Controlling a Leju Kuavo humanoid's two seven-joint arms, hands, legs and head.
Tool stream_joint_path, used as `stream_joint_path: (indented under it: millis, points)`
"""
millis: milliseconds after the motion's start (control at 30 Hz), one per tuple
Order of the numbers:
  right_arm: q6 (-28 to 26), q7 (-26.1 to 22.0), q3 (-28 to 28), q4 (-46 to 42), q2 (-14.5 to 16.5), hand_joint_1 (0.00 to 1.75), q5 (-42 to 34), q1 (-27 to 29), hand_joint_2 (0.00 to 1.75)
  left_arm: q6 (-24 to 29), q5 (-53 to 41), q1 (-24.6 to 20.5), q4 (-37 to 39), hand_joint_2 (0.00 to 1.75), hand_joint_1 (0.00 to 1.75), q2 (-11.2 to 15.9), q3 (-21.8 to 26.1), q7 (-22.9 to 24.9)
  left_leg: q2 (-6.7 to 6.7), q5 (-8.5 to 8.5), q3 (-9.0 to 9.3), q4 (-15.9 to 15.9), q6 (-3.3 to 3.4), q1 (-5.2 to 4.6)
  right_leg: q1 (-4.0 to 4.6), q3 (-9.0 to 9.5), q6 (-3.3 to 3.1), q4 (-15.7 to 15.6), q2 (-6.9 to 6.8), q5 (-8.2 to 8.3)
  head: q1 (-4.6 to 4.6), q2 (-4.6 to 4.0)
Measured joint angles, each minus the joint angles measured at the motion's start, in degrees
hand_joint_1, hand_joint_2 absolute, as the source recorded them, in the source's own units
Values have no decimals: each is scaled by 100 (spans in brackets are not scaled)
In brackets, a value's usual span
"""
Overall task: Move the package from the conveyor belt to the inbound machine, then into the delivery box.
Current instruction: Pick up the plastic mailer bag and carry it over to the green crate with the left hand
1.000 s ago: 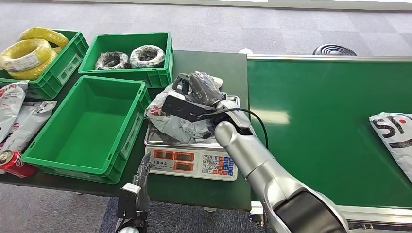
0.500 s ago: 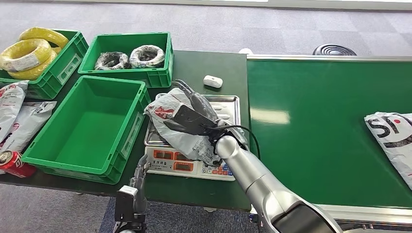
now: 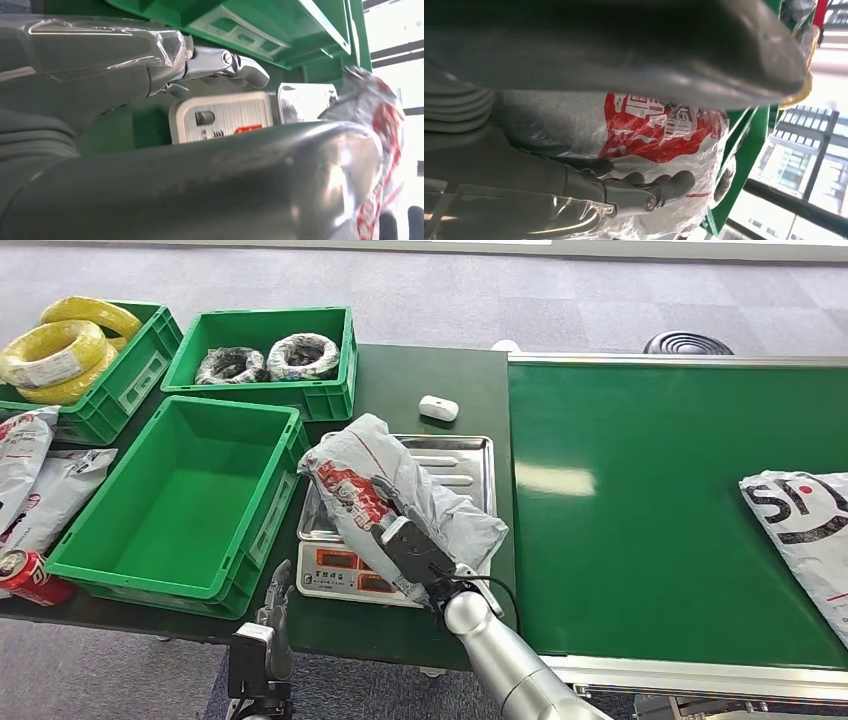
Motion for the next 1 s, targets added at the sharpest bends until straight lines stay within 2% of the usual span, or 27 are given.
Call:
stream_joint_path:
  millis: [167,300,500,567,667,733,800,900,1000]
  points:
    - [-1328,93,-217,-457,-46,0,419,599,0,108,19,77,0,0,0,-10,85,-55,-13,-1,4,0,0,0,-1,6,1,-3,-17,-4,-1,-1]
    - [-2107,199,-479,-1227,-189,0,824,1234,0,202,129,146,0,0,0,3,124,-85,-34,-1,2,0,1,-1,-3,13,4,-8,-37,-8,1,0]
    - [-2824,1167,-1093,-2861,-489,0,1910,2139,0,283,252,247,-42,0,0,50,145,-93,-38,-1,0,3,2,-6,-6,17,6,-10,-39,-5,1,-1]
    - [-2985,1256,-1479,-3481,-518,0,2350,2473,0,287,285,313,-81,0,0,62,150,-93,-41,-2,-2,3,2,-5,-6,15,6,-10,-39,-6,-1,-1]
    - [-3049,842,-2224,-4339,-418,0,2540,2924,0,264,293,386,-116,0,0,66,157,-95,-41,-4,-6,3,2,-4,-5,6,6,-10,-38,-7,-2,0]
    - [-3052,487,-2801,-4879,-299,0,2308,3204,0,233,263,418,-134,0,0,62,163,-96,-47,-5,-8,3,2,-3,-5,1,8,-11,-40,-10,-2,0]
    - [-3052,335,-3377,-5382,-239,0,1913,3491,0,203,217,458,-155,0,0,56,179,-96,-53,-7,-9,2,1,-3,-5,2,11,-11,-42,-14,-1,0]
    - [-3027,431,-4052,-5958,-253,0,1367,3901,0,190,184,525,-210,0,0,55,233,-96,-44,-11,-11,2,1,-5,-6,8,12,-11,-39,-15,-1,0]
    - [-2895,513,-4487,-6291,-282,0,1044,4182,0,173,184,589,-283,0,0,62,296,-96,-41,-13,-11,2,4,-5,-6,8,12,-12,-39,-15,-1,-1]
